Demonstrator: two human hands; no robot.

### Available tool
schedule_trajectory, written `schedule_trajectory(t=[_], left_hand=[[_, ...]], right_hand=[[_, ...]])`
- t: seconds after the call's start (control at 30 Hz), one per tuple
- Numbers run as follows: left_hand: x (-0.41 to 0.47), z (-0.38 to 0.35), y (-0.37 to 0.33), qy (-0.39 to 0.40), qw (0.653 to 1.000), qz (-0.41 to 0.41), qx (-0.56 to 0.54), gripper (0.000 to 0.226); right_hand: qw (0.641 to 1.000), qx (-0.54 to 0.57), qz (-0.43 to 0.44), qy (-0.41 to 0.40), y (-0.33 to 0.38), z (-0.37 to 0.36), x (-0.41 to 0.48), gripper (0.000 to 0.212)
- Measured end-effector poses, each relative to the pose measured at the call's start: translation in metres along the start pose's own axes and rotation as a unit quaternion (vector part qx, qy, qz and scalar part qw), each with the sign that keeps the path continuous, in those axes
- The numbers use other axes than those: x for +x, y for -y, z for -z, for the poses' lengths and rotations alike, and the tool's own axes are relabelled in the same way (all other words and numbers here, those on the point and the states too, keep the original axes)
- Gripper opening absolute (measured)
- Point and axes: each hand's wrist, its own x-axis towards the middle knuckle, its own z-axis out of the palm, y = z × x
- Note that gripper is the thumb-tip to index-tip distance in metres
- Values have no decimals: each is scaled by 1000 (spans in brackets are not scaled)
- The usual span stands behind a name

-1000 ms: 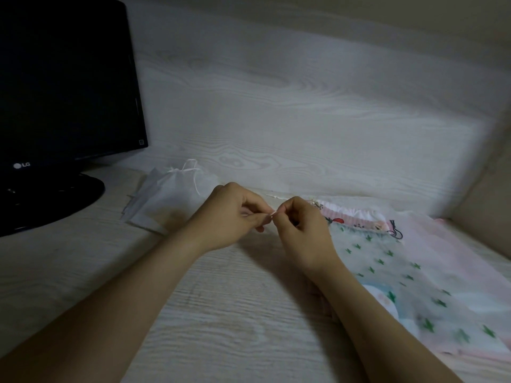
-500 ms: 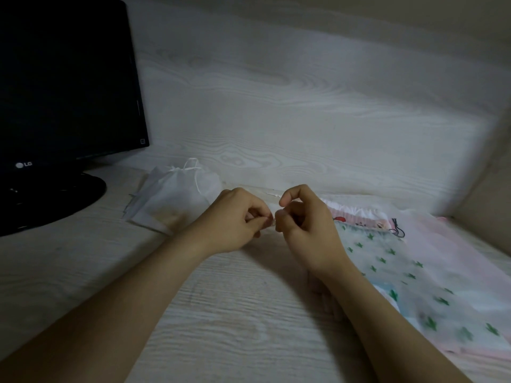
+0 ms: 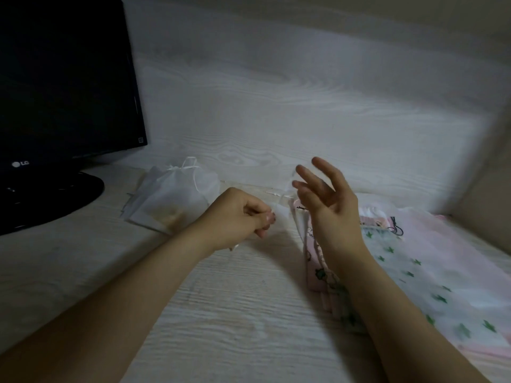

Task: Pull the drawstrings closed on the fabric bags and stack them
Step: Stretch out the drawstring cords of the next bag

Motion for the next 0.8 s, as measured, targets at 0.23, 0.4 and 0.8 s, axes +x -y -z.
schedule_trajectory(t=[0.23, 0.4, 0.8], left_hand=[[1, -1, 1, -13, 995, 49, -85, 14], [1, -1, 4, 0, 995, 61, -76, 16], [6, -4, 3, -49, 987, 86, -126, 15]], right_hand=[[940, -313, 99, 95, -12, -6, -7, 12], [911, -363, 157, 117, -13, -6, -6, 8], [897, -382, 204, 85, -12, -12, -10, 22]])
